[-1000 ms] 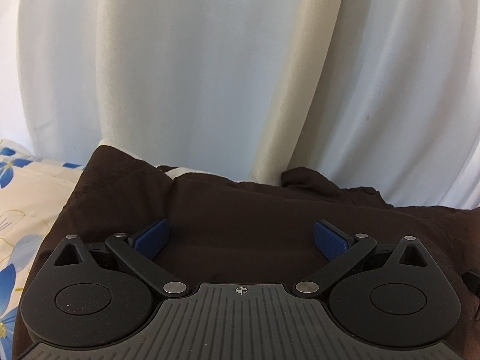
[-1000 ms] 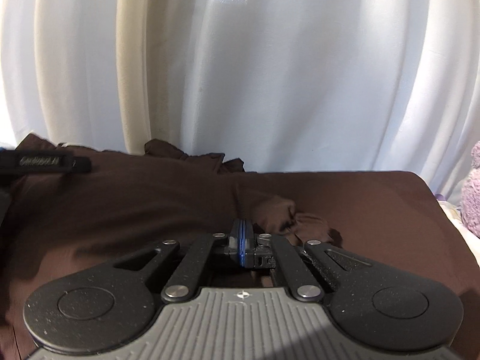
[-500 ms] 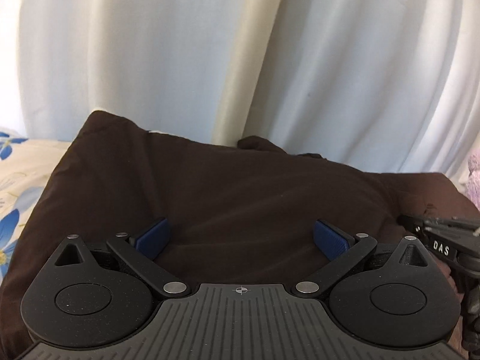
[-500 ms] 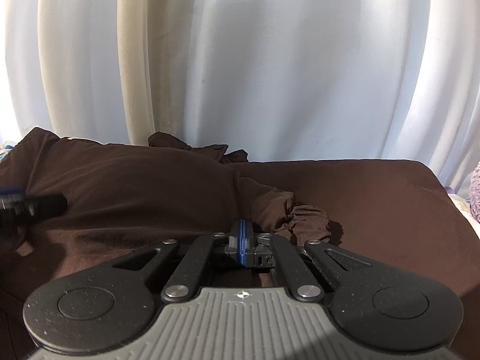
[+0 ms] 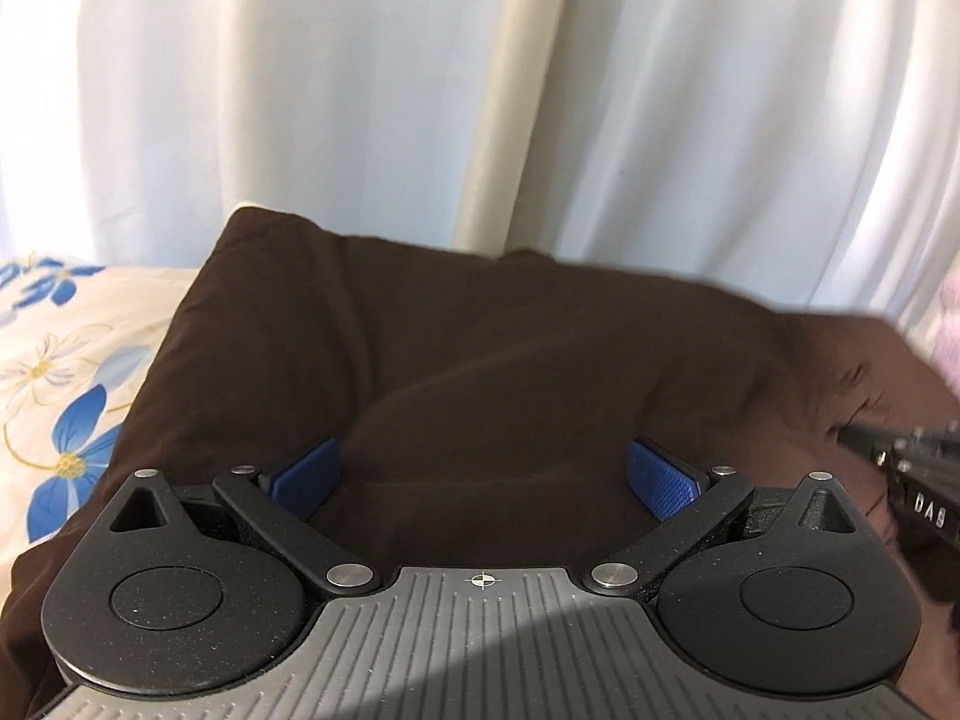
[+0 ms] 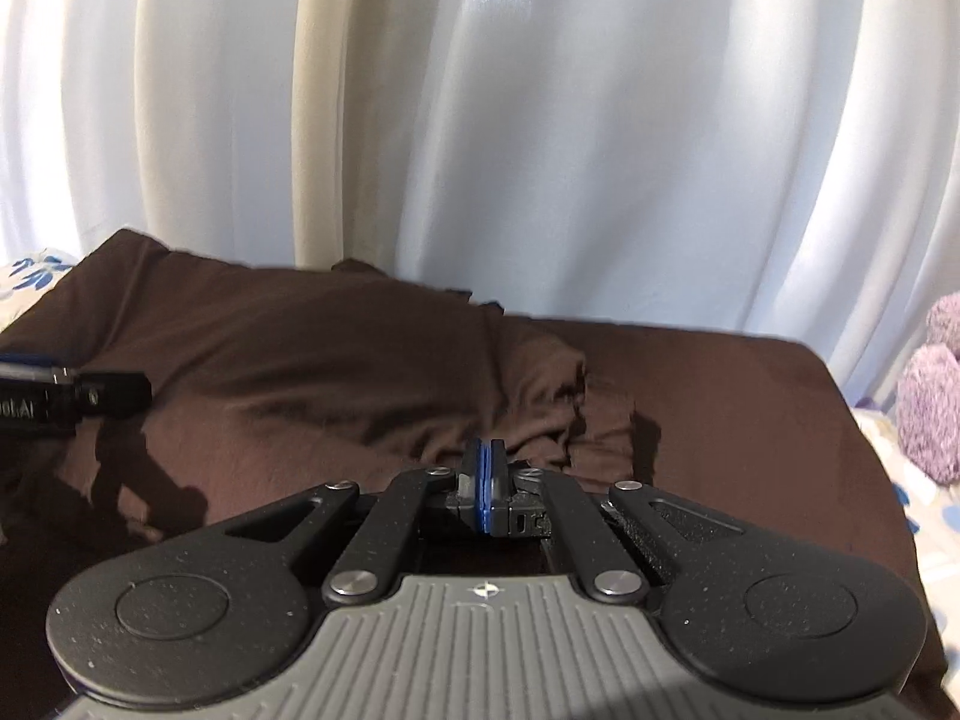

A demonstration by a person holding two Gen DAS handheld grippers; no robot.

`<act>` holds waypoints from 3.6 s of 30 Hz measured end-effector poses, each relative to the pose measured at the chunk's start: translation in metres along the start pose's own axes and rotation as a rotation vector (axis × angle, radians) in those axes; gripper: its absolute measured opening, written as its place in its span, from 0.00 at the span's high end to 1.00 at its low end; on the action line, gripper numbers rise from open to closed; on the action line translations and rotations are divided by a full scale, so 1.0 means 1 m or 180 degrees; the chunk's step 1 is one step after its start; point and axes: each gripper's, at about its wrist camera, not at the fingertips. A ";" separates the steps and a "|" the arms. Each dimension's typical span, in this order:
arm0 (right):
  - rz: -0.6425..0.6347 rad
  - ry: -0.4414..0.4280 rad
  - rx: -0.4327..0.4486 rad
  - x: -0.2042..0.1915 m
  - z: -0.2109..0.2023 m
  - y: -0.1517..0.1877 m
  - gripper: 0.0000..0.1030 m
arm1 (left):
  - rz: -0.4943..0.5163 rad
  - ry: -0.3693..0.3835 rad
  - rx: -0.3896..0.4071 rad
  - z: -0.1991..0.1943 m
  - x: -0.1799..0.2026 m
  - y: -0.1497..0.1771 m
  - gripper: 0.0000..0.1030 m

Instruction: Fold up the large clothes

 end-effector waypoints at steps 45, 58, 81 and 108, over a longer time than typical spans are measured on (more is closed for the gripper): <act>0.2228 -0.0249 -0.1242 0.232 -0.326 0.146 0.86 | -0.0998 -0.0173 -0.1381 -0.287 -0.146 0.088 0.31; 0.2351 -0.0548 -0.1460 0.247 -0.320 0.150 0.79 | -0.1088 -0.0118 -0.1479 -0.291 -0.159 0.084 0.69; 0.2587 -0.1219 -0.0162 0.231 -0.280 0.049 0.93 | -0.2078 0.0414 -0.0700 -0.278 -0.153 -0.001 0.87; 0.2054 0.0744 0.0149 0.260 -0.052 -0.031 0.66 | -0.2336 0.0124 -0.0297 -0.012 -0.191 -0.059 0.49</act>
Point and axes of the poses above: each gripper's, at about its wrist camera, not at the fingertips, and z roughly the way its jaws point, x to its right, y to its underside, and after that the axes turned 10 degrees about x, right-handed
